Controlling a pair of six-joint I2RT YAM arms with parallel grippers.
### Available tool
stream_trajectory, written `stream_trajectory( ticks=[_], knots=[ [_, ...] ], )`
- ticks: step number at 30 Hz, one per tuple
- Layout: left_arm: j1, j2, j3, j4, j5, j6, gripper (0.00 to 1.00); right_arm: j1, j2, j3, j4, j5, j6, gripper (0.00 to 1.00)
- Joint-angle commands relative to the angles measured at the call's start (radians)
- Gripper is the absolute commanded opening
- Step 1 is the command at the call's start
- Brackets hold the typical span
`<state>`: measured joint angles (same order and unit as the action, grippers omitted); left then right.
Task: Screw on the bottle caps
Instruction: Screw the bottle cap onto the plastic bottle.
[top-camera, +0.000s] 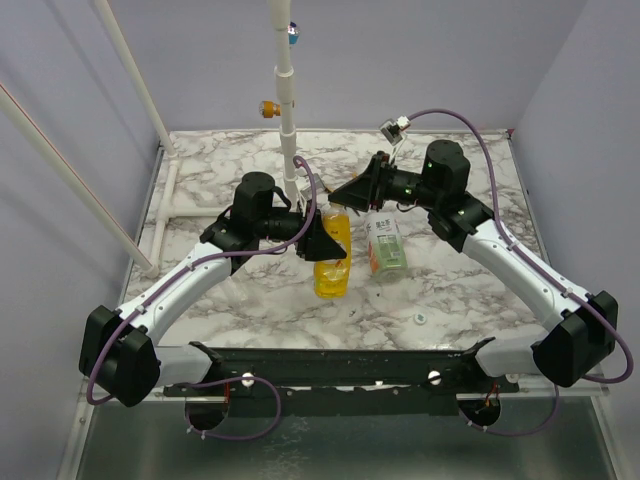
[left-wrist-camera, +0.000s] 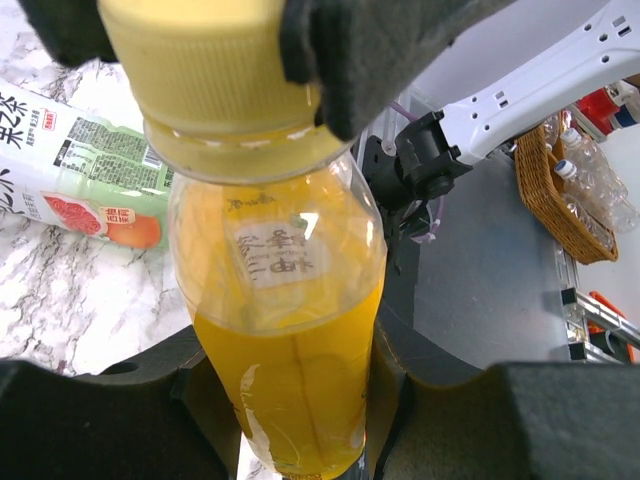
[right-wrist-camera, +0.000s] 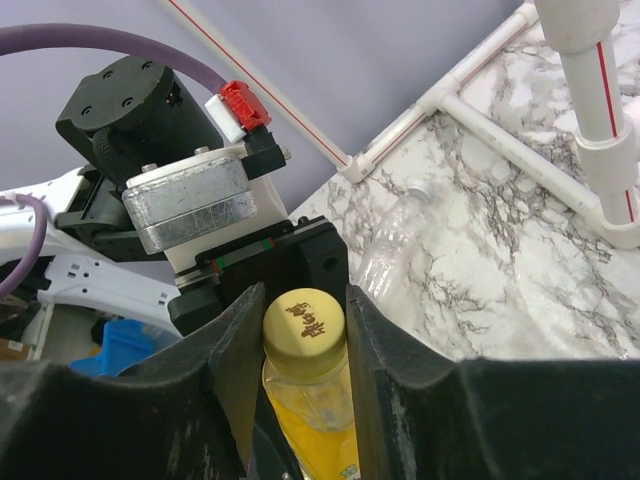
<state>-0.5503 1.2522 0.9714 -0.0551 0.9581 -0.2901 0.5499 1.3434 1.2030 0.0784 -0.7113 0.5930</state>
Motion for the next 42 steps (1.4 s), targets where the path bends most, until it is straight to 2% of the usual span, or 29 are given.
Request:
stream_trajectory(
  ticks=[1,5,9,14,19,24,29,33,34,36,37,38,39,41,42],
  knots=[
    [-0.003,-0.01,0.012,-0.012,0.017,0.012,0.0,0.002,-0.026,0.001,0.023,0.006,0.007,0.34],
    [-0.003,-0.01,0.014,-0.012,-0.015,0.011,0.0,0.003,-0.027,0.009,-0.016,0.023,-0.009,0.24],
    [-0.003,-0.004,0.032,-0.013,-0.132,-0.02,0.0,0.014,-0.053,0.013,-0.107,0.136,-0.052,0.21],
    [-0.005,0.009,0.069,-0.023,-0.382,-0.068,0.0,0.094,-0.049,0.056,-0.277,0.394,-0.1,0.16],
    [-0.027,0.015,0.084,-0.032,-0.617,-0.061,0.0,0.227,0.015,0.167,-0.452,0.75,-0.089,0.12],
    [-0.138,0.026,0.104,-0.059,-0.894,-0.012,0.0,0.314,0.096,0.276,-0.604,1.008,-0.053,0.09],
    [-0.214,0.037,0.115,-0.058,-1.164,-0.026,0.0,0.353,0.144,0.33,-0.686,1.135,0.007,0.08],
    [-0.243,0.041,0.116,-0.054,-1.254,-0.046,0.0,0.355,0.133,0.318,-0.671,1.158,0.035,0.09],
    [-0.245,0.045,0.118,-0.054,-1.249,-0.044,0.0,0.356,0.124,0.308,-0.653,1.15,0.035,0.12],
    [-0.246,0.047,0.115,-0.054,-1.209,-0.036,0.0,0.356,0.097,0.275,-0.594,1.119,0.016,0.27],
    [-0.244,0.044,0.112,-0.056,-1.187,-0.026,0.0,0.355,0.079,0.254,-0.563,1.088,0.002,0.38],
    [-0.243,0.041,0.106,-0.062,-1.154,-0.013,0.0,0.355,0.059,0.239,-0.527,1.059,-0.022,0.55],
    [-0.242,0.035,0.1,-0.068,-1.124,-0.003,0.0,0.354,0.042,0.234,-0.509,1.044,-0.045,0.68],
    [-0.22,0.02,0.087,-0.088,-1.038,0.007,0.0,0.339,0.016,0.239,-0.508,1.008,-0.073,0.82],
    [-0.203,0.01,0.078,-0.095,-0.982,0.011,0.0,0.31,0.001,0.236,-0.5,0.949,-0.09,0.84]
  ],
)
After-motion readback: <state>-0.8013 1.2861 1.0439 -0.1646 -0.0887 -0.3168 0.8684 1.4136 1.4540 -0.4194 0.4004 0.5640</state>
